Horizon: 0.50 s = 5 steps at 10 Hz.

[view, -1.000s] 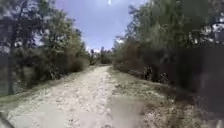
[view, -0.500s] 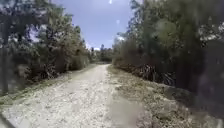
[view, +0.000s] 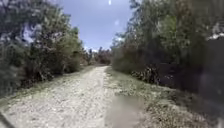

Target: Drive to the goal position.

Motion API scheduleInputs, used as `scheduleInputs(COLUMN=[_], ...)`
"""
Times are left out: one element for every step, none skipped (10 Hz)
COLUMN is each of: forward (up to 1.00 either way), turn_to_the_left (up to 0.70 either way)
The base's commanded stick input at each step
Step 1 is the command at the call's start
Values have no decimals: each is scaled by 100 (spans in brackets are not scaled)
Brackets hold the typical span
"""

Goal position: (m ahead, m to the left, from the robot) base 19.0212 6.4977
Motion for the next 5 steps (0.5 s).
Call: scheduleInputs(forward=[50,50,50,50,50], turn_to_the_left=[51,51,20,1,1])
